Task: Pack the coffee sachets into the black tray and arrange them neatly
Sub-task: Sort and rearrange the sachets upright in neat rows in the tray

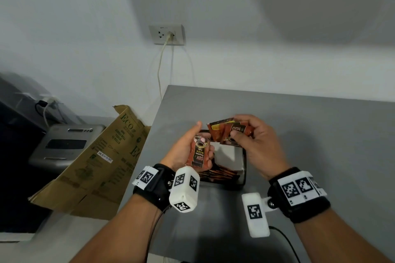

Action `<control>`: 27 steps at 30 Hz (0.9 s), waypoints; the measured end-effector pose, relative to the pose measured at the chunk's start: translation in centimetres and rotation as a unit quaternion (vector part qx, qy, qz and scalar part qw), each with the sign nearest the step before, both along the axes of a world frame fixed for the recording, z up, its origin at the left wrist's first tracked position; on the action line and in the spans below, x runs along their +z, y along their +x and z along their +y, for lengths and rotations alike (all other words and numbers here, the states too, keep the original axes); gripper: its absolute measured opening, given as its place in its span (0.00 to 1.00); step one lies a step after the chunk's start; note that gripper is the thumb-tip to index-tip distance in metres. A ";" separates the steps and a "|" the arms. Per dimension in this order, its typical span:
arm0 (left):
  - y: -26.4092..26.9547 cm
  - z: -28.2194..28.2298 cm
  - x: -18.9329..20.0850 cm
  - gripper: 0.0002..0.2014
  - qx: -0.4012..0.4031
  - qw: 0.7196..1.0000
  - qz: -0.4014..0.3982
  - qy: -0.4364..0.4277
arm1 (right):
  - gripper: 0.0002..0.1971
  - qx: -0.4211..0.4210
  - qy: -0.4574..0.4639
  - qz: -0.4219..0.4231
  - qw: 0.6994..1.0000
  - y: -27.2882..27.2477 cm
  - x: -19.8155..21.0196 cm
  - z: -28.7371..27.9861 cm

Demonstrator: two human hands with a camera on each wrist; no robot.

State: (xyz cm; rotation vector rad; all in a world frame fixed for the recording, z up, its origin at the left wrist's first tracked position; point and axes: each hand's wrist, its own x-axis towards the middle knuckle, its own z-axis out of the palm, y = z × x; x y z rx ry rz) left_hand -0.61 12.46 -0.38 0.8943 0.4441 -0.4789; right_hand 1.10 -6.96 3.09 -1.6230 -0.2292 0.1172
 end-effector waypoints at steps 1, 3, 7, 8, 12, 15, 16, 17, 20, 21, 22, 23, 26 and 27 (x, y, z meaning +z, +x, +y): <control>-0.2 0.0 -0.1 0.22 -0.006 1.000 0.003 -0.023 | 0.18 0.026 -0.047 -0.036 0.998 -0.1 0.2 -0.2; -0.4 -0.3 -0.2 0.19 0.009 0.999 -0.018 -0.037 | 0.16 0.085 -0.120 -0.074 0.986 -0.4 0.2 -0.4; 0.1 -0.2 -0.3 0.23 0.106 0.991 -0.077 0.029 | 0.15 0.099 -0.154 -0.086 0.979 -0.6 -0.5 -0.8; 0.3 -0.1 -0.3 0.23 0.127 0.986 -0.093 0.055 | 0.16 0.084 -0.123 -0.057 0.987 -0.5 -0.7 -1.0; 0.7 -0.1 -0.3 0.23 0.176 0.960 -0.152 0.157 | 0.11 0.013 0.142 0.155 0.978 -0.2 -0.8 -0.7; 0.5 -1.3 -0.2 0.23 0.150 0.951 -0.199 0.183 | 0.08 0.007 0.172 0.235 0.957 0.0 -0.5 0.5; 0.4 -1.8 -0.2 0.23 0.141 0.953 -0.204 0.173 | 0.07 0.005 0.137 0.235 0.962 0.0 -0.6 1.0; 0.3 -2.2 -0.1 0.23 0.137 0.958 -0.199 0.154 | 0.08 0.001 0.101 0.231 0.968 -0.1 -0.6 1.3; 0.0 -2.1 0.4 0.18 0.134 0.976 -0.150 0.079 | 0.16 -0.024 0.074 0.230 0.970 0.2 -1.0 1.5; -0.1 -1.8 0.4 0.19 0.131 0.981 -0.132 0.055 | 0.17 -0.030 0.087 0.233 0.968 0.3 -1.1 1.4; -0.2 -1.4 0.4 0.19 0.132 0.983 -0.121 0.039 | 0.17 -0.033 0.107 0.240 0.964 0.5 -1.2 1.2; -0.2 -1.1 0.4 0.19 0.135 0.983 -0.118 0.034 | 0.15 -0.032 0.131 0.250 0.959 0.6 -1.3 1.0; -0.3 -0.7 0.5 0.19 0.139 0.981 -0.127 0.056 | 0.11 -0.008 0.183 0.273 0.944 0.6 -1.2 0.7; -0.2 -0.7 0.5 0.20 0.138 0.979 -0.132 0.068 | 0.10 0.005 0.183 0.275 0.944 0.5 -1.2 0.7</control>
